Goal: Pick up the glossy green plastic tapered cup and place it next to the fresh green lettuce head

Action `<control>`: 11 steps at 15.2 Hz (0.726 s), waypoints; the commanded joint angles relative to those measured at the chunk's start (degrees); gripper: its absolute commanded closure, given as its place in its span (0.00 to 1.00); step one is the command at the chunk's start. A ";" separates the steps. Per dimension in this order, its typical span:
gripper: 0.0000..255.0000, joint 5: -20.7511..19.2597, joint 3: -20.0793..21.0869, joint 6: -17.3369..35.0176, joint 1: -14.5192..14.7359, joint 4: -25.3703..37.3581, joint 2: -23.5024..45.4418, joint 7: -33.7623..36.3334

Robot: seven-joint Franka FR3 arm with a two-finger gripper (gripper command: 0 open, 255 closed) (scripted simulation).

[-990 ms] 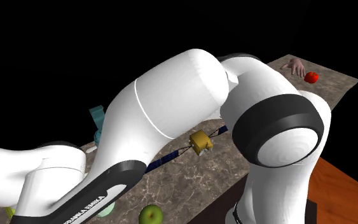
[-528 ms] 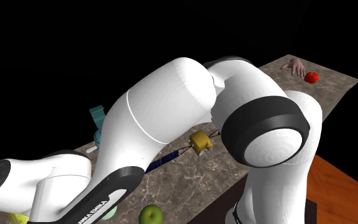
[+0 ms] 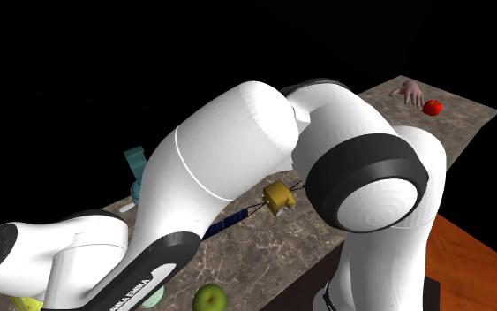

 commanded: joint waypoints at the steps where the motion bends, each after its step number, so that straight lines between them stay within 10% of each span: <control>1: 0.00 0.00 0.00 0.00 0.00 0.01 -0.01 0.00; 11: 0.00 2.13 0.89 -6.45 0.29 3.74 -3.00 -1.36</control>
